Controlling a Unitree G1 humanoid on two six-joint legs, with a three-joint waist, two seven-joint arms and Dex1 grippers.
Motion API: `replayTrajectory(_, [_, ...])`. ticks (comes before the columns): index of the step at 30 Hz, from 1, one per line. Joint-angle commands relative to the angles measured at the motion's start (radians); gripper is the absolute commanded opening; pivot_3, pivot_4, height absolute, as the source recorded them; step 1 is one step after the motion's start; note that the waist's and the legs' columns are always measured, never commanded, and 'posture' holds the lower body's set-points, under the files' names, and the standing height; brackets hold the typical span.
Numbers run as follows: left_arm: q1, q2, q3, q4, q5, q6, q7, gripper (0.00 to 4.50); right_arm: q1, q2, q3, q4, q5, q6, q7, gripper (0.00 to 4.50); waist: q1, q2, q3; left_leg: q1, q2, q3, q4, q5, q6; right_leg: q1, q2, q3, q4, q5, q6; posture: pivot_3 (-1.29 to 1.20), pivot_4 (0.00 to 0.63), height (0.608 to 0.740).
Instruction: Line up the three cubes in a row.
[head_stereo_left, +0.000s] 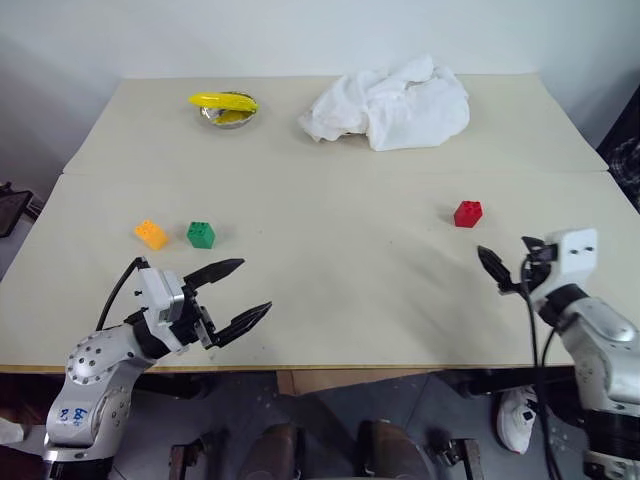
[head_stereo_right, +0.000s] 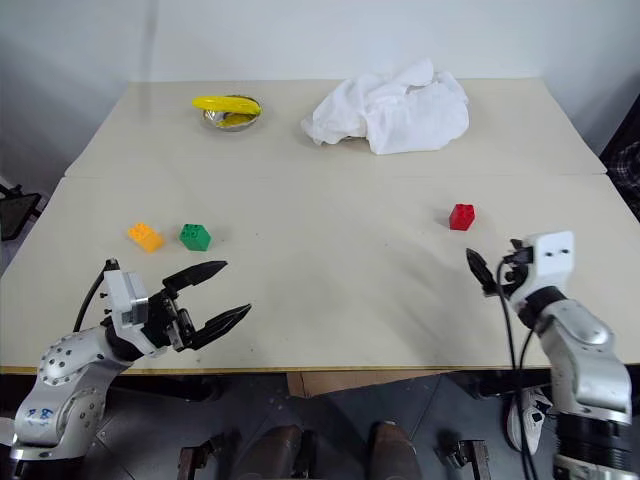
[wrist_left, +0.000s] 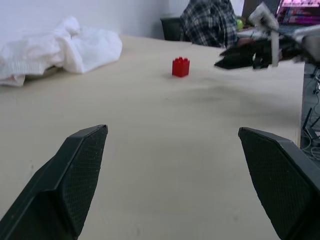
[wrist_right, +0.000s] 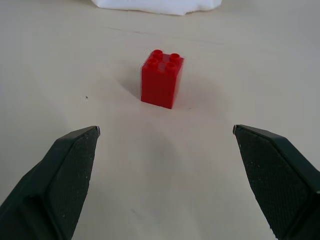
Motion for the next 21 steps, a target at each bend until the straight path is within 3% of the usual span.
replayTrajectory(1, [-0.004, -0.035, -0.033, -0.015, 0.026, -0.039, 0.017, 4.46, -0.073, 0.041, 0.029, 0.031, -0.066, -0.035, -0.085, 4.50, -0.005, 0.000, 0.000, 0.000, 0.000, 0.000, 0.000, 0.000, 0.000, 0.000, 0.000, 0.000, 0.001, 0.000, 0.000, 0.00, 0.150, 0.740])
replayTrajectory(8, [-0.005, -0.097, -0.089, -0.001, 0.070, -0.068, 0.045, 4.46, -0.188, 0.098, 0.063, 0.230, -0.152, -0.131, -0.147, 4.50, -0.010, 0.000, 0.000, 0.000, -0.001, 0.000, 0.000, 0.000, 0.000, 0.000, 0.001, 0.000, 0.004, 0.000, 0.000, 0.00, 0.150, 0.740])
replayTrajectory(20, [0.003, -0.108, -0.130, 0.001, 0.097, -0.069, 0.054, 4.46, -0.405, 0.145, 0.080, 0.618, -0.194, -0.386, -0.131, 4.50, -0.017, 0.000, 0.000, 0.000, 0.000, 0.001, 0.000, 0.000, 0.000, -0.001, 0.002, 0.000, 0.004, 0.000, 0.000, 0.00, 0.150, 0.740])
replayTrajectory(21, [0.006, -0.109, -0.131, 0.000, 0.099, -0.071, 0.056, 4.48, -0.426, 0.149, 0.077, 0.642, -0.197, -0.403, -0.144, 4.31, -0.017, 0.000, 0.000, 0.000, 0.000, 0.001, 0.000, 0.000, 0.000, -0.001, 0.002, 0.000, 0.004, 0.000, 0.000, 0.00, 0.150, 0.740])
